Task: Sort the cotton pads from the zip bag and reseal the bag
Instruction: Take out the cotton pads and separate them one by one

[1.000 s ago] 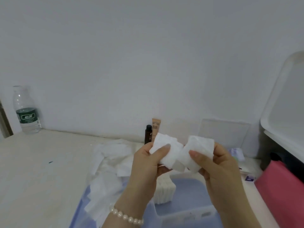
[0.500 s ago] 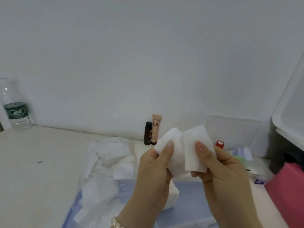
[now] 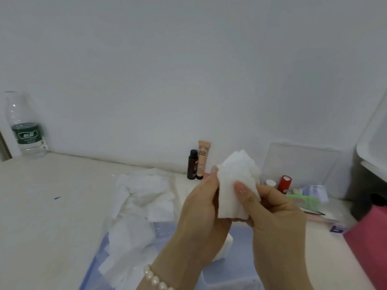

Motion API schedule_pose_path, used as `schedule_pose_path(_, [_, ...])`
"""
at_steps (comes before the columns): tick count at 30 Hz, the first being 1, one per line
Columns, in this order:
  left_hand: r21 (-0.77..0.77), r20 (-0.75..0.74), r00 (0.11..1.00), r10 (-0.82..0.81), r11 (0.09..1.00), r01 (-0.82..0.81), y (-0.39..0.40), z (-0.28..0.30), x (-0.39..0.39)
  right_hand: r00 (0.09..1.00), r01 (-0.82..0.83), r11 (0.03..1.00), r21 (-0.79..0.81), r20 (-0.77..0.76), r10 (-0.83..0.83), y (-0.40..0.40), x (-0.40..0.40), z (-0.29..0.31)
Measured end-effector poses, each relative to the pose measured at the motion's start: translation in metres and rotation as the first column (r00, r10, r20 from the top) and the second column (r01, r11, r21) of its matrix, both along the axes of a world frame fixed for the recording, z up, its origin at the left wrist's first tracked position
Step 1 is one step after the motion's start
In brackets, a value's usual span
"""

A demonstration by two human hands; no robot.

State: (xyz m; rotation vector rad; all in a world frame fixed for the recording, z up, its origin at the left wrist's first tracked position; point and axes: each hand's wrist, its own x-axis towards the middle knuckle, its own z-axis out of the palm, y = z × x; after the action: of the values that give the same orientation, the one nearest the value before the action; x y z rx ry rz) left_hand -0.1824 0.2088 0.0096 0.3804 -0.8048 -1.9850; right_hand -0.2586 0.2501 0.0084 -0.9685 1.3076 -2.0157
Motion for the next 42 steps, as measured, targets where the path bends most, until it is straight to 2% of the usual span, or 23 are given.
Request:
schedule_pose_path(11, [-0.063, -0.038, 0.999, -0.031, 0.998, 0.028, 0.006, -0.003, -0.006, 0.995, 0.1, 0.995, -0.013, 0.0, -0.1, -0.001, 0.0, -0.003])
schedule_pose_path(22, [-0.156, 0.015, 0.999, -0.029, 0.987, 0.031, 0.004, -0.008, -0.007, 0.993, 0.117, 0.993, -0.028, -0.023, -0.118, 0.0, -0.003, -0.003])
schedule_pose_path(26, [-0.135, 0.003, 1.0, -0.017, 0.991, 0.018, 0.008, -0.007, -0.01, 0.99, 0.133, 0.991, -0.023, -0.034, -0.134, -0.001, -0.003, -0.004])
schedule_pose_path(31, [0.044, -0.035, 0.999, 0.006, 0.999, -0.004, 0.006, -0.002, -0.01, 0.988, 0.11, 0.993, -0.036, -0.108, -0.113, -0.002, -0.004, -0.006])
schedule_pose_path(34, [0.08, 0.021, 1.0, 0.003, 0.997, -0.005, 0.002, -0.004, -0.008, 0.98, 0.099, 0.995, -0.012, -0.17, -0.099, -0.004, -0.006, -0.009])
schedule_pose_path(36, [0.11, 0.044, 0.999, -0.013, 0.994, 0.008, 0.002, -0.005, -0.007, 0.928, 0.175, 0.984, -0.011, -0.332, -0.169, -0.005, -0.01, -0.013])
schedule_pose_path(39, [0.13, 0.021, 0.999, -0.043, 0.991, 0.04, 0.001, -0.005, -0.005, 0.693, 0.261, 0.96, -0.099, -0.673, -0.258, -0.006, -0.017, -0.016])
schedule_pose_path(42, [0.103, 0.089, 0.996, -0.028, 0.994, 0.018, -0.003, -0.008, -0.003, 0.488, 0.268, 0.949, -0.168, -0.825, -0.284, -0.006, -0.026, -0.015])
